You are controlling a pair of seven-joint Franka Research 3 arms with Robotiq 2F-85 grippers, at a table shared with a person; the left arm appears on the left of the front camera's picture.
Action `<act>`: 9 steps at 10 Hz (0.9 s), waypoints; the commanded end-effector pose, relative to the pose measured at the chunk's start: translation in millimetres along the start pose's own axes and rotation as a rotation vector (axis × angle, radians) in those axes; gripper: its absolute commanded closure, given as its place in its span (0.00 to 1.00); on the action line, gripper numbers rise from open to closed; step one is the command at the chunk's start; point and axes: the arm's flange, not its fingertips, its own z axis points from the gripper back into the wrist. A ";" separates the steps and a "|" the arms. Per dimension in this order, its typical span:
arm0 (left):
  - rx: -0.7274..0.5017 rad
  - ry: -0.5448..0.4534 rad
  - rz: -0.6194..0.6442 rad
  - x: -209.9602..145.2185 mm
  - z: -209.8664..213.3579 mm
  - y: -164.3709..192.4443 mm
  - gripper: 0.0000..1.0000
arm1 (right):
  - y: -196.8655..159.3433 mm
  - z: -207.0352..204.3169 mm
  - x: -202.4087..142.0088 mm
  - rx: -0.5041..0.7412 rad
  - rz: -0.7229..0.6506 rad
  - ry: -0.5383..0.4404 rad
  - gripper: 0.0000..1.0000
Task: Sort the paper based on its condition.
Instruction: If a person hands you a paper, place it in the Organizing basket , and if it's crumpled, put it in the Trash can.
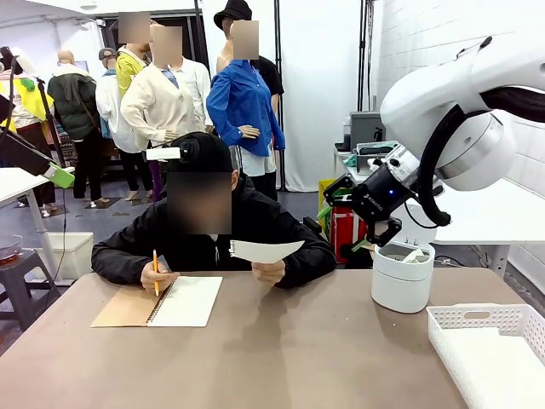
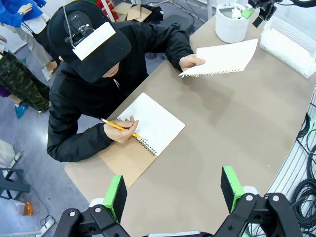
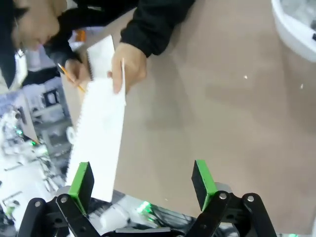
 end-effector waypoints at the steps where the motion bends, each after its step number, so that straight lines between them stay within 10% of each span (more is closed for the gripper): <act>1: 0.003 -0.004 0.003 -0.9 -0.3 1.0 0.00 | 1.6 1.9 -4.3 -0.039 0.054 0.027 0.00; 6: 0.003 -0.004 0.003 -0.9 -0.3 1.0 0.00 | 2.3 -0.9 -5.2 -0.026 0.034 0.020 0.00; 9: 0.003 -0.004 0.003 -0.9 -0.3 1.0 0.00 | -23.9 -35.1 40.4 0.141 -0.270 0.068 0.00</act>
